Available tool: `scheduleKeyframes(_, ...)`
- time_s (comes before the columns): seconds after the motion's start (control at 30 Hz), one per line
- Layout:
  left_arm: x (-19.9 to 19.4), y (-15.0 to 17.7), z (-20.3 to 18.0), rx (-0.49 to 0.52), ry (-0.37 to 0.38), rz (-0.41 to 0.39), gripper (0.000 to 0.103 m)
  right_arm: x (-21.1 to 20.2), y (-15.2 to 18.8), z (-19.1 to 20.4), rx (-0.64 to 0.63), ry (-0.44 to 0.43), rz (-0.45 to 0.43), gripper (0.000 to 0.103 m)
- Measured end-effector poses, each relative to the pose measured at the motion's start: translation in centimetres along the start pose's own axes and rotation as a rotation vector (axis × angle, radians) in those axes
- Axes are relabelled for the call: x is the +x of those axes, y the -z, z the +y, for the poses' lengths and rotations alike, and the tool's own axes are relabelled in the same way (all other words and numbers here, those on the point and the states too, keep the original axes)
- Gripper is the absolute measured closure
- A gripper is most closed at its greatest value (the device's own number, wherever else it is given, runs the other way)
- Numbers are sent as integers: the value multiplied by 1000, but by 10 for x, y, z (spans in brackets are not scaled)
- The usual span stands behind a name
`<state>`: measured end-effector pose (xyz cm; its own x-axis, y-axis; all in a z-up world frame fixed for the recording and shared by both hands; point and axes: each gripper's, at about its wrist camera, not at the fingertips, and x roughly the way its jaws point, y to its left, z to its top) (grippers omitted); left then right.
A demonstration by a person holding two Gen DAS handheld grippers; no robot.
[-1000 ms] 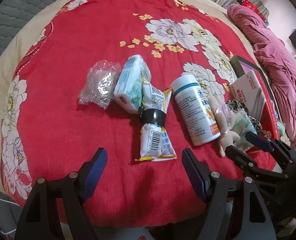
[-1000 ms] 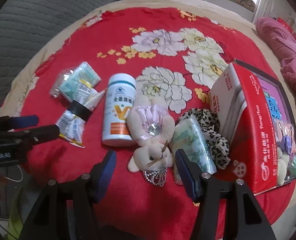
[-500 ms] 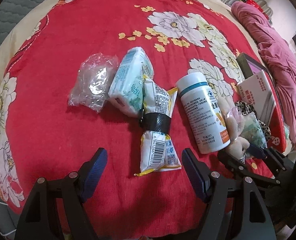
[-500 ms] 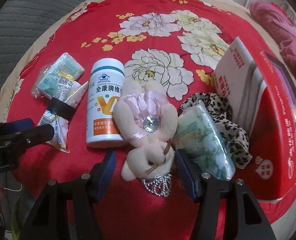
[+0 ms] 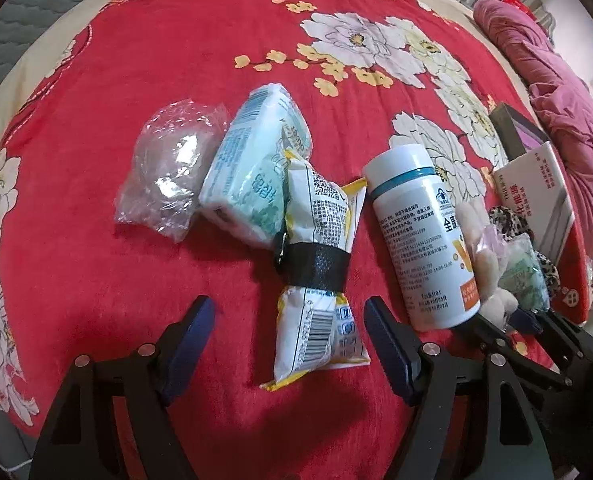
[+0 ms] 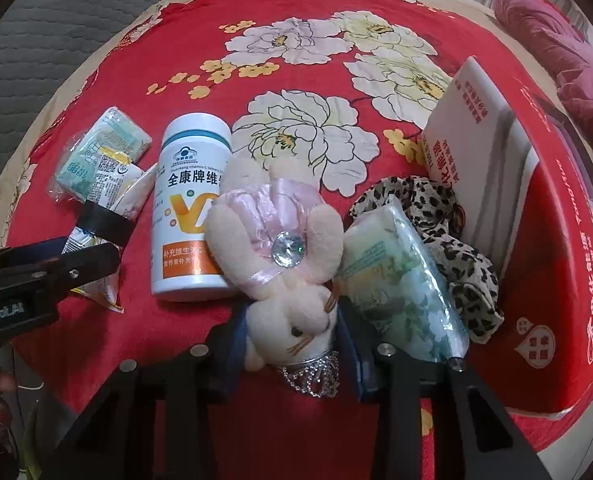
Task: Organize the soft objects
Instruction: 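Grasp the yellow snack bag with the left tool while the right tool grasps the pink plush bunny, then carry the snack bag with the left tool while the right tool carries the pink bunny to the tray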
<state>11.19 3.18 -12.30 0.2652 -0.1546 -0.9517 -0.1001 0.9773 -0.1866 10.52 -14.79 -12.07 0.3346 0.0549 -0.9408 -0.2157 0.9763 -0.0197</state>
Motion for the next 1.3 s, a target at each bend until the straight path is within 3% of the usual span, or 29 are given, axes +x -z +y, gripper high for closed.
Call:
scheduleKeyframes(0.47, 23, -13, -19, 16, -102, 17, 25, -26, -3, -13, 56, -53, -35, 64)
scheduleKeyframes(0.53, 23, -13, -21, 17, -105, 18, 33, -31, -4, -16, 60, -55, -42, 64)
scheduleKeyframes(0.6, 21, -14, -25, 16, -71, 15, 61, -35, -4, -19, 71, -65, -47, 64)
scheduleKeyframes(0.67, 19, -15, -31, 38, -70, 16, 66, -39, -5, -21, 77, -71, -55, 64)
scheduleKeyframes(0.97, -2, -5, -32, 44, -24, -6, 69, -59, -6, -22, 85, -92, -95, 64)
scheduleKeyframes(1.3, -67, 1, -43, 84, 26, -110, 69, -95, -9, -26, 101, -124, -167, 64)
